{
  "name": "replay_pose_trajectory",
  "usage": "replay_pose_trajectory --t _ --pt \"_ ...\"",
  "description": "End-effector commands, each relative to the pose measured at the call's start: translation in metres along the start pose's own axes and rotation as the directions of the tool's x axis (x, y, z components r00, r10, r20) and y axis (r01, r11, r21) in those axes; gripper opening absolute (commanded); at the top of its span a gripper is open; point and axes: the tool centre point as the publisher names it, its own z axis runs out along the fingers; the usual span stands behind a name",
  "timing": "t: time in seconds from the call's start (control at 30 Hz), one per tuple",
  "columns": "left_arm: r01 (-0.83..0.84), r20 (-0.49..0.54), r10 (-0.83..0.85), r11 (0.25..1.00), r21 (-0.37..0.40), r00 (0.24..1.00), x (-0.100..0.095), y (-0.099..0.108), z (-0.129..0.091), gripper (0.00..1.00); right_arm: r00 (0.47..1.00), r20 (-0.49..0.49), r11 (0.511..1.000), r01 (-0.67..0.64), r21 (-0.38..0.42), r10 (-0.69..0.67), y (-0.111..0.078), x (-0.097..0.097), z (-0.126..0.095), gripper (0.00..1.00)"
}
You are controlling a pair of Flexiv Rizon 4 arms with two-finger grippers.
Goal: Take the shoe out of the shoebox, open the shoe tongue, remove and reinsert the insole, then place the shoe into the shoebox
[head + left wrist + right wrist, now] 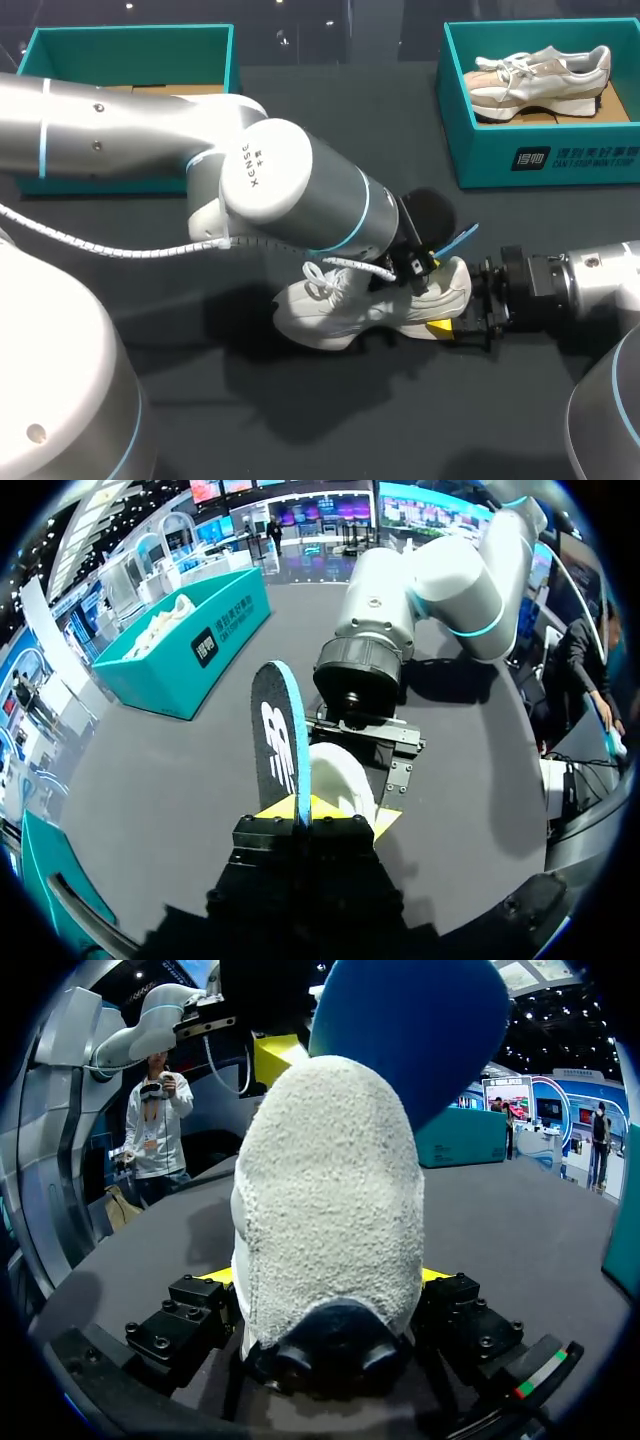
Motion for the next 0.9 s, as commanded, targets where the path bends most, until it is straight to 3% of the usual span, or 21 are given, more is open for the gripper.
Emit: replay_pose_trajectory --t 0.03,0.23,0.47,0.57,0.6,0.73,0.9 --pt "-0.004 -0.030 0.004 1.000 -0.004 1.000 -0.001 -0.013 0.006 0.00 1.000 -0.001 1.000 -0.001 0.006 0.001 0.000 0.002 0.001 0.00" --pt "0.004 -0.047 -0.004 1.000 0.003 0.999 -0.007 -0.023 0.006 0.00 1.000 -0.001 1.000 -0.001 0.006 0.001 0.000 0.002 0.001 0.00" --pt "-0.015 0.027 0.014 0.999 0.028 1.000 0.000 -0.013 0.004 0.00 1.000 -0.001 1.000 -0.001 0.006 0.001 0.000 0.002 0.001 0.00" --pt "-0.018 0.052 0.016 0.999 0.033 0.999 0.002 -0.008 0.005 0.21 1.000 -0.001 1.000 -0.001 0.006 0.001 0.000 0.002 0.001 0.00" --pt "-0.017 0.058 0.015 0.999 0.036 0.998 0.002 -0.006 0.005 0.24 1.000 -0.001 1.000 -0.001 0.006 0.001 0.000 0.002 0.001 0.00" --pt "-0.021 0.093 0.016 0.999 0.050 0.996 0.003 -0.002 0.004 0.29 1.000 -0.001 1.000 -0.001 0.006 0.001 0.000 0.002 0.001 0.00" --pt "-0.026 0.126 0.017 0.997 0.073 0.992 0.004 0.003 0.004 0.28 1.000 -0.001 1.000 -0.001 0.006 0.001 0.000 0.002 0.001 0.00"
